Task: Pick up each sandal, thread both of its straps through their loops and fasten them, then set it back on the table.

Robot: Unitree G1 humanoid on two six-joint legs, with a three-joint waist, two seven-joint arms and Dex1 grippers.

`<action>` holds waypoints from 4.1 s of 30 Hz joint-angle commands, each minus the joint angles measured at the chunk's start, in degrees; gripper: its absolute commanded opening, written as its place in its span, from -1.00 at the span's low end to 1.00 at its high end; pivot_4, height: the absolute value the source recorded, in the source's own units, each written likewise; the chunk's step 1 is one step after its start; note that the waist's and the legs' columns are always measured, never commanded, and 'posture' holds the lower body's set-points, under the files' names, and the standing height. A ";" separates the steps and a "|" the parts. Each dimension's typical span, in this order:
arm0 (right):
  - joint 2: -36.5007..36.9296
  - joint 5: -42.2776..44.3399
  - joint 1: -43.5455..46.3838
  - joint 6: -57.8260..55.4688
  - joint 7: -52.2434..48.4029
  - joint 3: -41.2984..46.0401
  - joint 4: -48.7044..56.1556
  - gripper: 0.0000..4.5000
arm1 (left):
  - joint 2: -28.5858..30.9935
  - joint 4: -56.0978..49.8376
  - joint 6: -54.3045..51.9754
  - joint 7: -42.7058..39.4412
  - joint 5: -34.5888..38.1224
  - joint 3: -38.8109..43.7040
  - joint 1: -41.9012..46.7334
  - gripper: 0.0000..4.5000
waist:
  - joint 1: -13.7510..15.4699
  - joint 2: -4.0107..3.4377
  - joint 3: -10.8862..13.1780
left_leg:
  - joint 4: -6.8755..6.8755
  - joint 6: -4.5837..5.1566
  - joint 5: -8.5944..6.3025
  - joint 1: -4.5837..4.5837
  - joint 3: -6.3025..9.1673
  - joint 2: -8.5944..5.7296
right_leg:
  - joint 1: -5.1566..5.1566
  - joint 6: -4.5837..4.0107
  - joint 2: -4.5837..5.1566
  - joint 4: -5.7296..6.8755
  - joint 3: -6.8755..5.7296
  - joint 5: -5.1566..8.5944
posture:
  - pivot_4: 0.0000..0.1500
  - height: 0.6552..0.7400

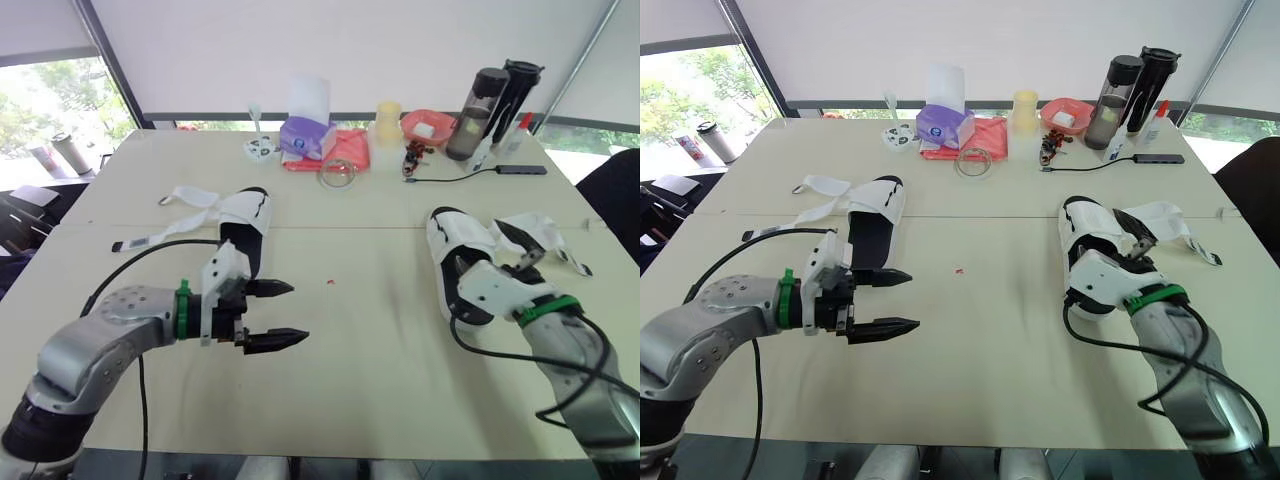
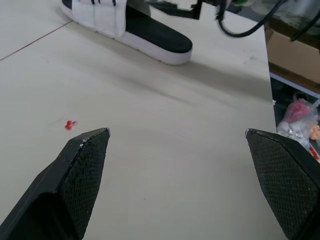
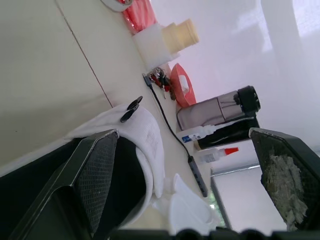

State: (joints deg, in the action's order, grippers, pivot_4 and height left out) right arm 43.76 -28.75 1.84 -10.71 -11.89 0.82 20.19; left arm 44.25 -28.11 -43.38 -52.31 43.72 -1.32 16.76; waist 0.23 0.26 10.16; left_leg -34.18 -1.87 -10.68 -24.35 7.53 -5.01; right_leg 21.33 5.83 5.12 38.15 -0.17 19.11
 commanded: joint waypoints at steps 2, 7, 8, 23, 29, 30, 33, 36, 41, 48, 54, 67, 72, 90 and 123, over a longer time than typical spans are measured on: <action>-0.13 -3.41 2.88 1.38 0.40 -1.43 -4.46 0.99 | -0.98 -0.12 1.00 0.23 -1.10 -0.32 0.91 1.00 | 0.04 0.00 0.00 | -0.01 0.00 0.00 0.00 0.00 0.00 | 0.00 0.01 0.01 0.00 0.00 0.00 | 1.00 1.00; 0.51 -7.14 10.06 2.10 0.76 -5.14 -16.08 0.99 | -3.81 -0.91 0.83 2.68 -1.74 -0.44 -0.06 1.00 | -0.14 0.00 0.00 | -0.01 0.00 0.02 0.00 0.00 -0.02 | 0.00 0.03 -0.01 0.03 0.00 -0.02 | 1.00 1.00; 0.73 -7.78 11.65 2.31 1.04 -5.57 -18.05 0.99 | -4.31 -1.26 0.60 3.35 -1.52 -0.09 -0.45 1.00 | -0.15 0.00 0.00 | -0.02 -0.01 0.02 0.02 0.00 -0.01 | -0.02 0.03 -0.01 0.04 0.00 -0.02 | 1.00 1.00; -0.56 -13.92 28.76 7.34 3.43 -13.86 -38.86 0.88 | -8.04 -2.88 0.56 8.46 -1.86 0.50 -3.91 1.00 | -1.28 0.00 0.00 | -0.02 -0.13 0.11 0.12 -0.02 -0.02 | 0.00 0.04 -0.08 0.28 0.02 -0.04 | 1.00 1.00; -0.90 -14.39 31.42 10.79 4.51 -16.44 -43.64 -0.29 | -8.46 -3.06 0.72 9.28 -1.90 0.81 -4.92 1.00 | -1.07 0.00 0.00 | 0.00 -0.33 0.22 0.12 0.01 -0.02 | 0.00 0.04 -0.08 0.31 0.02 -0.03 | 1.00 1.00; -0.91 -14.47 31.59 10.90 4.68 -16.58 -44.13 -0.50 | -8.59 -3.03 0.72 9.45 -1.81 0.89 -4.92 1.00 | -1.08 0.00 0.00 | 0.00 -0.33 0.22 0.12 0.00 -0.03 | 0.00 0.04 -0.08 0.31 0.02 -0.03 | 1.00 1.00; -0.86 -14.70 31.88 10.98 4.95 -16.76 -44.99 -0.99 | -8.83 -2.93 0.76 9.74 -1.69 1.03 -4.91 1.00 | -1.08 0.00 0.00 | -0.01 -0.29 0.20 0.13 0.01 -0.03 | -0.02 0.04 -0.10 0.31 0.02 -0.04 | 1.00 1.00; -0.67 -14.99 31.99 11.00 5.37 -16.71 -45.51 -0.99 | -8.85 -2.78 0.85 9.81 -1.77 0.99 -4.80 1.00 | -1.08 0.00 0.00 | -0.01 -0.26 0.20 0.17 0.01 -0.03 | -0.04 0.04 -0.10 0.33 0.02 -0.04 | 1.00 1.00; 2.34 -15.61 32.74 17.09 9.44 -16.25 -44.71 -0.99 | -9.39 -1.02 1.08 9.83 -1.47 1.60 -3.83 1.00 | -1.00 -0.01 0.00 | -0.02 -0.25 0.21 0.18 0.01 -0.04 | -0.06 0.04 -0.09 0.33 0.02 -0.04 | 1.00 1.00; 7.48 -12.73 34.14 45.33 11.98 -18.31 -39.75 -0.99 | -6.85 3.46 0.08 5.32 1.56 4.77 -3.59 1.00 | -1.69 -0.05 0.04 | 0.03 -0.35 0.28 0.16 -0.05 -0.02 | 0.07 0.05 -0.09 0.43 0.04 -0.04 | 1.00 1.00; 8.73 -6.76 33.95 62.66 4.03 -21.21 -36.58 -0.99 | -2.81 4.19 -2.13 0.24 4.21 5.41 -3.72 1.00 | -1.78 -0.04 0.05 | 0.03 -0.33 0.27 0.18 -0.04 -0.02 | 0.05 0.05 -0.10 0.48 0.04 -0.03 | 1.00 1.00; 5.99 -1.61 24.11 73.36 -4.86 -23.18 -21.58 -0.99 | -3.72 1.19 -5.69 3.69 9.09 7.33 -5.27 1.00 | -1.35 -0.04 0.06 | -0.02 -0.24 0.22 0.21 0.08 -0.01 | 0.03 0.03 -0.09 0.52 0.09 -0.03 | 1.00 1.00; 4.86 -2.47 22.16 72.44 -6.39 -21.77 -20.25 -0.99 | -3.57 0.60 -6.26 4.05 10.24 7.44 -5.82 1.00 | -1.16 -0.04 0.06 | -0.02 -0.27 0.24 0.36 0.08 0.00 | -0.01 0.01 -0.09 0.73 0.13 -0.02 | 1.00 1.00; 3.23 -6.93 18.22 70.57 -5.25 -17.75 -23.07 0.99 | -2.07 6.28 -0.43 -5.18 1.57 0.64 -1.82 1.00 | -0.98 -0.03 0.06 | -0.03 -0.30 0.26 0.48 0.06 -0.01 | -0.10 -0.04 -0.09 0.80 0.17 0.01 | 1.00 1.00; -3.38 94.44 -6.03 -31.78 2.56 22.29 22.39 1.00 | -10.19 33.51 29.20 -25.76 -23.76 -14.81 10.38 -0.99 | -0.99 0.06 0.09 | -0.04 -0.24 0.26 0.34 0.04 0.03 | 0.01 -0.18 0.05 0.78 0.17 0.09 | 1.00 1.00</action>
State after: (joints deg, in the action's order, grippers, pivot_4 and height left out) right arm 38.90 50.55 -6.32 -37.74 -15.04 20.82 41.10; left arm 34.21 5.38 -15.90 -77.19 20.95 -15.57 26.21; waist -0.75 0.33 10.25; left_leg -34.22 -2.10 -10.42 -24.05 7.57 -4.98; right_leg 21.37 5.65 5.18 38.93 0.00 19.20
